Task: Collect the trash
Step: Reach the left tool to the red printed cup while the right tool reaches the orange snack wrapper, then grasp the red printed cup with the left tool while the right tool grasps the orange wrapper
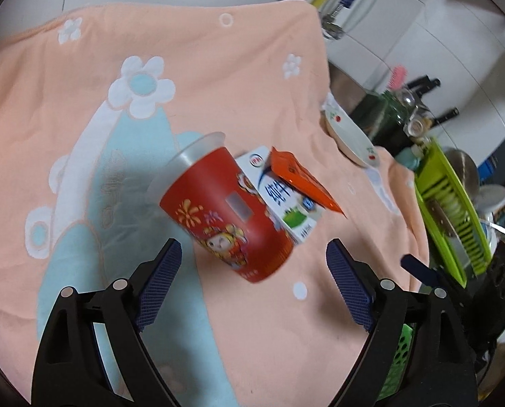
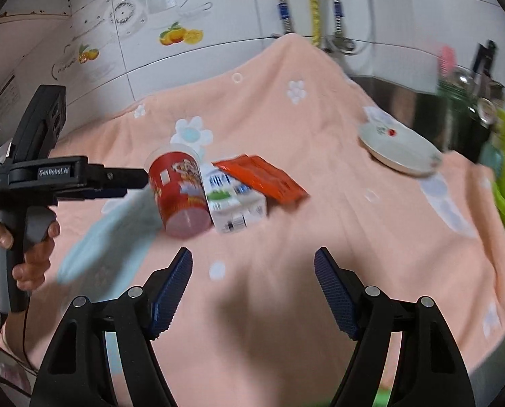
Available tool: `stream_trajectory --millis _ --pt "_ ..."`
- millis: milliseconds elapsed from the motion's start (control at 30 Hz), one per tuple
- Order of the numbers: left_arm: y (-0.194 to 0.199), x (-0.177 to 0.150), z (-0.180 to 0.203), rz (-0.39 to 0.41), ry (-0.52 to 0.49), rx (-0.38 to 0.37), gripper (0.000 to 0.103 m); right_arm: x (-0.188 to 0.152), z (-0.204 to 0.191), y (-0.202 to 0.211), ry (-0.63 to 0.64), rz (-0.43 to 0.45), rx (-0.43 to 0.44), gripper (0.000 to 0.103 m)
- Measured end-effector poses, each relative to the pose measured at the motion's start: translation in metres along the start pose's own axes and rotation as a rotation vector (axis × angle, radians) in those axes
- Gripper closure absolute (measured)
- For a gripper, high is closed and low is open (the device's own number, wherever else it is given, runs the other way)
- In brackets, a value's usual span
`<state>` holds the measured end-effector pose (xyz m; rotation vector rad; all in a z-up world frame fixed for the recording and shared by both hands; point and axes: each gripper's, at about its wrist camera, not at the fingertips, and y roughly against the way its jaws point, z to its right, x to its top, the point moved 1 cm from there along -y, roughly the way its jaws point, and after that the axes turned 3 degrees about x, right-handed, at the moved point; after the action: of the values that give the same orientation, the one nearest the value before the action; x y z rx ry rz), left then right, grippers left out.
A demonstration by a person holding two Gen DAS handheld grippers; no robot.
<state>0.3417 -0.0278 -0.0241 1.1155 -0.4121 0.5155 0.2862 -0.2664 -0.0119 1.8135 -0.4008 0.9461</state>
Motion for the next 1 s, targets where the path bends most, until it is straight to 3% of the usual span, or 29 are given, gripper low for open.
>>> stream_trajectory --millis 267,600,833,1000 --pt "-0.014 0.011 -0.015 -0.013 0.088 -0.036 0.016 0.034 -0.003 -0.052 0.05 -0.003 0.046 0.035" --pt "-0.032 0.018 -0.017 -0.029 0.15 -0.048 0.015 0.059 -0.002 -0.106 0.124 -0.04 0.021 0.039" --pt "-0.043 0.02 -0.022 -0.025 0.213 -0.019 0.012 0.061 0.003 -0.125 0.137 -0.061 0.011 0.046" --pt "-0.051 0.02 -0.028 -0.037 0.252 -0.005 0.012 0.061 0.006 -0.128 0.124 -0.049 0.013 0.058"
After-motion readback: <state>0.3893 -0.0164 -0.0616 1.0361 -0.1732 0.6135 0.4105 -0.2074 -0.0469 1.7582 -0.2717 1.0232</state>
